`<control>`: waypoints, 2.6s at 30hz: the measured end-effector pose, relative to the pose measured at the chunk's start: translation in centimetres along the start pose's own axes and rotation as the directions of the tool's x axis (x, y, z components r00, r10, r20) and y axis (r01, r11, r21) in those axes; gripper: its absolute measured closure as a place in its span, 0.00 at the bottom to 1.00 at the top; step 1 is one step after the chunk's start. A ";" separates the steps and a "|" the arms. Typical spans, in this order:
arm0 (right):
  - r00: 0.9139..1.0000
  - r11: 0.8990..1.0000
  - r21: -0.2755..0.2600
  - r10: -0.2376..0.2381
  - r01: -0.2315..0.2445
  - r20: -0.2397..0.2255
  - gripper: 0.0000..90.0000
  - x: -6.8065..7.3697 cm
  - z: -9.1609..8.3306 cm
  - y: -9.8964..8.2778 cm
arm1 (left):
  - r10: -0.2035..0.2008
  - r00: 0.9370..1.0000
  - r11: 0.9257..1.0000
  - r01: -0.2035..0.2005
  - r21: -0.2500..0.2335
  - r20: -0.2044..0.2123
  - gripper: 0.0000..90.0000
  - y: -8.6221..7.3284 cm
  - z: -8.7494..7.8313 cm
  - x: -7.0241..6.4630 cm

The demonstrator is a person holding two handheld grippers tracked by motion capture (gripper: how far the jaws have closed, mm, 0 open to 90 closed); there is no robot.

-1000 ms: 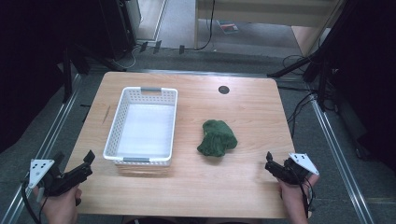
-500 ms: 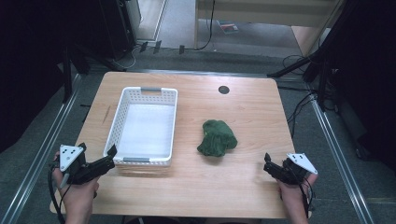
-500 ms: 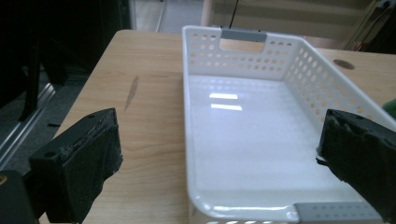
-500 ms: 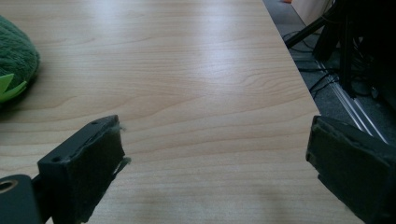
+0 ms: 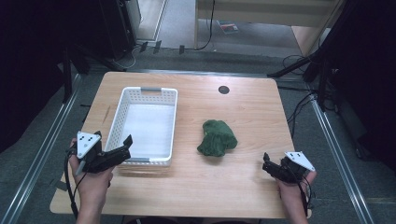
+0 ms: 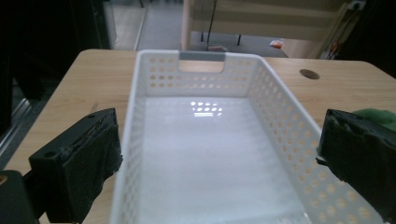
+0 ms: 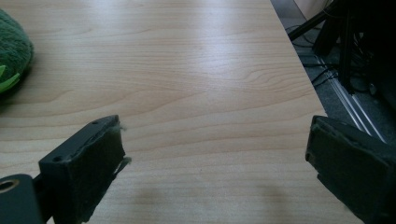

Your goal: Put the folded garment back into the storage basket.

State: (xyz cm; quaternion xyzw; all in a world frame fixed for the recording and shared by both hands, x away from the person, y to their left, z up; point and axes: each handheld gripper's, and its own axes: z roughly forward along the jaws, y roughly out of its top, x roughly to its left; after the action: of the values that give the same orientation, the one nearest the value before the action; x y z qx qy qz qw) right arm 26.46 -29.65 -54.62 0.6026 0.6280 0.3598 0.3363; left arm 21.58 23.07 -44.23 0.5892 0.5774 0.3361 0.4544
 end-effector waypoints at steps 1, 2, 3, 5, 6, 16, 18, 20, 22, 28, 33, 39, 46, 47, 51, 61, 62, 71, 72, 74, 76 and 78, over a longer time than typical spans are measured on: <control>1.000 1.000 0.000 -0.001 0.001 -0.001 0.05 0.0 0.0 0.0 | 0.004 1.000 1.000 -0.004 -0.003 0.009 0.00 0.2 0.1 -0.5; 1.000 1.000 -0.002 0.003 -0.003 -0.003 0.05 -0.1 0.0 0.0 | 0.005 1.000 1.000 -0.005 -0.007 0.020 0.00 0.4 0.2 -1.0; 1.000 1.000 -0.003 0.006 -0.006 -0.003 0.05 0.0 0.0 0.0 | 0.010 1.000 1.000 -0.010 -0.005 0.029 0.00 0.6 0.3 -1.4; 1.000 1.000 -0.001 0.000 0.000 -0.003 0.05 0.0 0.1 0.1 | 0.022 0.999 1.000 -0.022 -0.001 0.049 0.00 1.0 0.5 -2.4; 1.000 1.000 -0.004 -0.001 0.001 -0.004 0.05 0.0 0.1 0.1 | 0.027 0.998 1.000 -0.027 0.000 0.057 0.00 1.1 0.6 -2.9; 1.000 1.000 -0.003 0.002 -0.002 -0.008 0.05 0.0 0.1 0.1 | 0.045 0.991 0.998 -0.050 0.037 0.123 0.00 1.8 2.9 -6.4; 1.000 1.000 -0.003 0.003 -0.003 -0.009 0.05 0.0 0.1 0.1 | 0.047 0.990 0.997 -0.054 0.047 0.136 0.00 1.8 3.4 -7.1; 1.000 1.000 -0.002 0.003 -0.003 -0.011 0.05 0.0 0.1 0.1 | 0.051 0.988 0.997 -0.060 0.058 0.146 0.00 1.9 3.9 -7.7; 1.000 1.000 -0.003 0.005 -0.005 -0.013 0.05 0.0 0.1 0.1 | 0.049 0.987 0.996 -0.059 0.065 0.154 0.00 1.9 4.3 -8.3; 1.000 1.000 0.002 0.008 -0.008 -0.017 0.05 0.0 0.2 0.1 | 0.052 0.983 0.994 -0.068 0.082 0.177 0.00 2.0 5.4 -9.9; 1.000 1.000 0.005 0.007 -0.007 -0.020 0.05 0.0 0.2 0.1 | 0.054 0.979 0.993 -0.074 0.093 0.198 0.00 2.0 6.2 -11.1; 1.000 1.000 0.007 0.008 -0.008 -0.023 0.05 0.0 0.2 0.1 | 0.058 0.970 0.991 -0.085 0.107 0.237 0.00 2.0 7.5 -13.5; 1.000 1.000 0.007 0.003 -0.002 -0.030 0.05 -0.1 0.3 0.1 | 0.067 0.961 0.985 -0.108 0.139 0.269 0.00 1.5 8.9 -15.8; 0.999 1.000 0.007 0.004 -0.004 -0.031 0.04 -0.1 0.3 0.1 | 0.070 0.960 0.983 -0.112 0.143 0.271 0.00 1.4 9.1 -16.1; 0.999 1.000 0.009 0.008 -0.007 -0.035 0.04 -0.1 0.2 0.1 | 0.076 0.959 0.981 -0.121 0.153 0.272 0.00 1.1 9.5 -17.1; 0.999 1.000 0.012 0.010 -0.009 -0.038 0.04 -0.1 0.3 0.1 | 0.077 0.946 0.971 -0.143 0.192 0.315 0.00 -0.1 11.3 -20.1; 0.999 1.000 0.012 0.010 -0.010 -0.039 0.04 -0.1 0.3 0.1 | 0.079 0.945 0.969 -0.148 0.200 0.317 0.00 -0.2 11.5 -20.3; 0.999 1.000 0.011 0.010 -0.010 -0.043 0.04 -0.1 0.3 0.1 | 0.080 0.944 0.958 -0.161 0.237 0.320 0.00 -1.6 13.2 -21.4; 0.999 1.000 0.012 0.009 -0.009 -0.043 0.04 -0.1 0.3 0.1 | 0.081 0.943 0.954 -0.167 0.248 0.321 0.00 -2.1 13.6 -21.7; 0.999 1.000 0.013 0.009 -0.008 -0.044 0.04 -0.1 0.3 0.1 | 0.084 0.942 0.949 -0.174 0.262 0.324 0.00 -2.5 14.1 -22.0; 0.999 1.000 0.015 0.012 -0.011 -0.043 0.04 -0.1 0.3 0.1 | 0.081 0.944 0.942 -0.177 0.284 0.319 0.00 -3.1 14.7 -22.3; 0.999 1.000 0.015 0.011 -0.011 -0.044 0.04 -0.1 0.3 0.2 | 0.085 0.947 0.936 -0.182 0.302 0.309 0.00 -3.5 15.1 -22.6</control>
State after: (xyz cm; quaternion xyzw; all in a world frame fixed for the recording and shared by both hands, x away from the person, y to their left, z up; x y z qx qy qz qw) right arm 26.80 -29.75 -54.64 0.6005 0.6346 0.3701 0.3159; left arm 31.76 -1.73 -50.04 0.7375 0.5098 0.1758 0.4066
